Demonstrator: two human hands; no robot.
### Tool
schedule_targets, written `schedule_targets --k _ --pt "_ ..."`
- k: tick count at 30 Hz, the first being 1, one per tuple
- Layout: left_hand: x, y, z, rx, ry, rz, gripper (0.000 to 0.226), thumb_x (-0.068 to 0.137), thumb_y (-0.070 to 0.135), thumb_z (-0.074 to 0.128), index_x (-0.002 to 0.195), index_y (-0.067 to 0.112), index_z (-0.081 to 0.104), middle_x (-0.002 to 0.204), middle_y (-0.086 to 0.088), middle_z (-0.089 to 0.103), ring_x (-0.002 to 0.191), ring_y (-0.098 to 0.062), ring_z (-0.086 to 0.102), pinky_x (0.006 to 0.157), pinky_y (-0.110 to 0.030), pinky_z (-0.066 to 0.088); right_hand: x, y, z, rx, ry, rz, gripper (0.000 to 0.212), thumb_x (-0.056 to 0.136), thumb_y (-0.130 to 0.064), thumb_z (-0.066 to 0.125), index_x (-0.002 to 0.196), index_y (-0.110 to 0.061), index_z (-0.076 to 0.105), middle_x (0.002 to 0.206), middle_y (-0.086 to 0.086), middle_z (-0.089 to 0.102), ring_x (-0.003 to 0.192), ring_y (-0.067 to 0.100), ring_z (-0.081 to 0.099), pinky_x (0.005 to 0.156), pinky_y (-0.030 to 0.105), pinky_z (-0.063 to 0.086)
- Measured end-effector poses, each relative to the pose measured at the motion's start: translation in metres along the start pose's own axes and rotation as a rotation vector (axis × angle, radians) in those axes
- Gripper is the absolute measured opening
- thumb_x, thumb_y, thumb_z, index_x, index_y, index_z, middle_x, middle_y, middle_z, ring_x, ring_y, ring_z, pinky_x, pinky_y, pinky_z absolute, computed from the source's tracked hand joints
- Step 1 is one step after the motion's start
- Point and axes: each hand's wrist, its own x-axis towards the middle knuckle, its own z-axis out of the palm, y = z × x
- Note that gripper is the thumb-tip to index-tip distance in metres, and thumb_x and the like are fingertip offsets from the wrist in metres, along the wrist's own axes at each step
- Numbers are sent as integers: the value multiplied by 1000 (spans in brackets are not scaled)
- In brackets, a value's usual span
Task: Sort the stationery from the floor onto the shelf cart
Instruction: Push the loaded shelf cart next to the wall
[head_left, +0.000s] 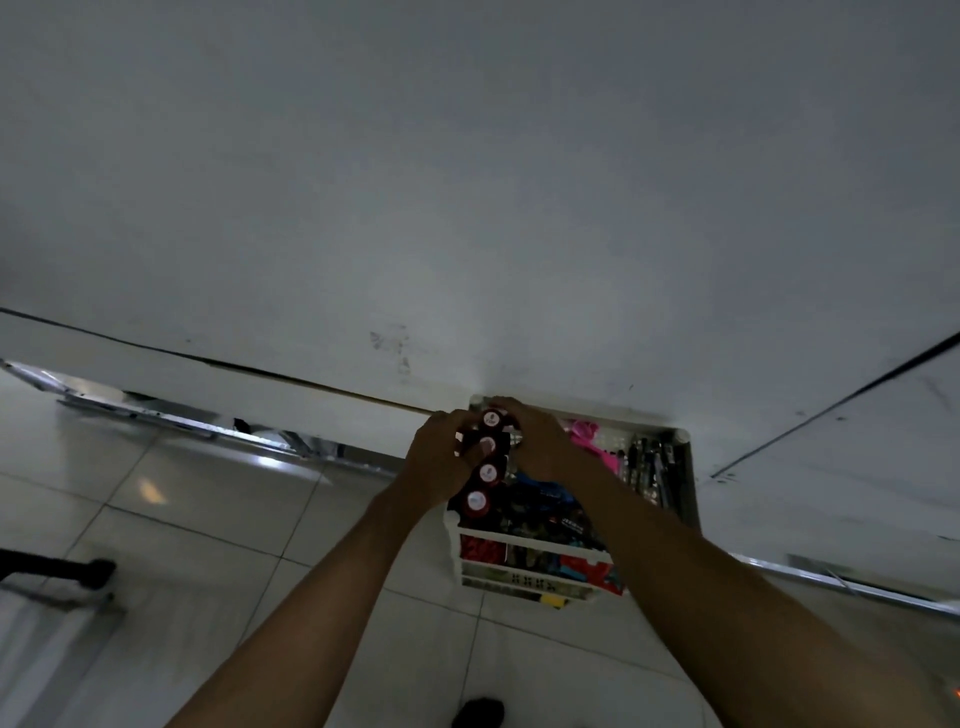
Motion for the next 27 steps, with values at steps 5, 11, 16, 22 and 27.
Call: schedule_targets --k 5,11,16,22,27 --pt "-5 -2 -2 -35 48 45 54 88 33 67 136 16 50 131 -7 53 115 -22 54 92 -26 41 -19 -2 -12 50 115 13 84 78 17 52 149 -23 32 151 10 38 136 25 38 101 28 39" --pt "-31 1 3 51 181 187 76 78 56 65 139 14 48 142 -10 48 128 -24 49 102 -33 40 -71 25 -22 -107 298 -68 75 84 -4 63 147 -32 36 147 9 44 126 28 46 101 38 44" --pt "-63 -2 12 134 152 179 104 64 81 56 144 17 39 149 -10 40 132 -27 44 104 -43 43 -114 62 -33 -313 382 -104 92 70 -67 71 147 -31 35 149 3 41 138 25 34 113 49 29" --pt "-90 -15 38 64 122 110 126 47 78 71 150 28 19 152 -4 28 124 -13 39 95 -32 38 -159 120 -30 -441 454 -37 124 45 -100 41 150 -40 18 159 0 22 146 22 18 115 46 17" --pt "-94 -27 60 46 108 12 135 48 65 80 153 28 3 154 -6 20 135 -27 35 104 -42 38 -185 146 -23 -405 533 34 116 55 -79 70 151 -37 19 159 -2 25 145 23 22 115 46 20"
